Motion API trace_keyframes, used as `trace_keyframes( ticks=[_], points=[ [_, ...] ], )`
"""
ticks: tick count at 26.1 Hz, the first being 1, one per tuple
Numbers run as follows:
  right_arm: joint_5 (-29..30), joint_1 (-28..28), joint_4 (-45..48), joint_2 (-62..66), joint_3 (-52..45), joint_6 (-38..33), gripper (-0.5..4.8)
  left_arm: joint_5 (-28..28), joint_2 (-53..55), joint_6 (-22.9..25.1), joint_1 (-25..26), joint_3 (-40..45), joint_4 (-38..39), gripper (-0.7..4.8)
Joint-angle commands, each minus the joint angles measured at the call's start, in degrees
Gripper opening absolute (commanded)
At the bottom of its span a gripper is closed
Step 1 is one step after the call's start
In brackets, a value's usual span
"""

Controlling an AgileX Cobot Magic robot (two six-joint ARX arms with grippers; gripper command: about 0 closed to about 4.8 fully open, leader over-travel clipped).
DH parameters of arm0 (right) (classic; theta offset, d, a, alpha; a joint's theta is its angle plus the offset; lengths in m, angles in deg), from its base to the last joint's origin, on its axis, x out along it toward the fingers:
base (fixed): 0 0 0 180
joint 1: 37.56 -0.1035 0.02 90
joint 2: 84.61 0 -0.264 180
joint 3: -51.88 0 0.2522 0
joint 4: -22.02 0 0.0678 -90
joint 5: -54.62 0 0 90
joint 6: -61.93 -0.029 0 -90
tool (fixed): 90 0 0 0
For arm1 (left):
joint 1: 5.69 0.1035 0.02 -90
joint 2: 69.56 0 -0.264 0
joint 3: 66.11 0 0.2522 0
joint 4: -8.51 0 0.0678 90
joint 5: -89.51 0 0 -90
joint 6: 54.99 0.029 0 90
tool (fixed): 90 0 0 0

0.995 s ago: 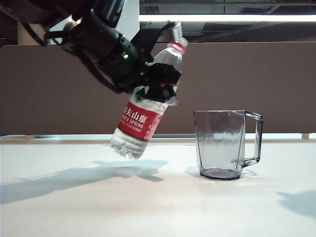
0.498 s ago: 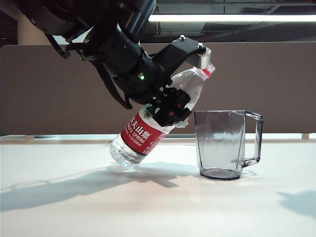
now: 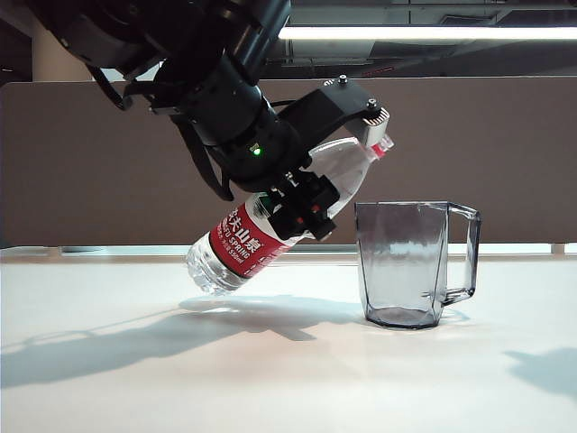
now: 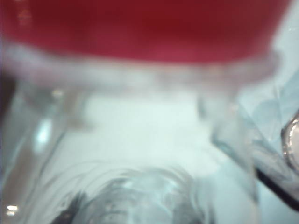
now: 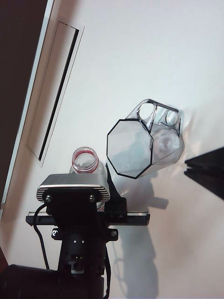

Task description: Pick up the mineral water bottle with the left hand on the table and pour water into the mug until it's half full.

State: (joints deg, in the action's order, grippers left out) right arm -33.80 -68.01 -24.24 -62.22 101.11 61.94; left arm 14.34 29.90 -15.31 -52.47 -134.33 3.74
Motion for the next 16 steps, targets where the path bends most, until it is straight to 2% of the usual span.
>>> trace_keyframes(
  ticks=[1,7,12,16],
  points=[
    [0.1,0.0,1.0,0.0,0.5,0.2,-0.02,2.6,-0.4,2.7,-0.1,-0.7,-3.0,2.13],
    [0.1,0.0,1.0,0.0,0.5,0.2,-0.02,3.6,-0.4,4.1,-0.4,-3.1,-2.8,2.13],
    [0.1,0.0,1.0,0.0,0.5,0.2,-0.02,3.6,-0.2,4.9,-0.5,-6.2,0.5,2.13],
    [0.1,0.0,1.0,0.0,0.5,0.2,-0.02,3.2,0.0,9.7,-0.5,-6.8,2.0,2.13]
  ],
)
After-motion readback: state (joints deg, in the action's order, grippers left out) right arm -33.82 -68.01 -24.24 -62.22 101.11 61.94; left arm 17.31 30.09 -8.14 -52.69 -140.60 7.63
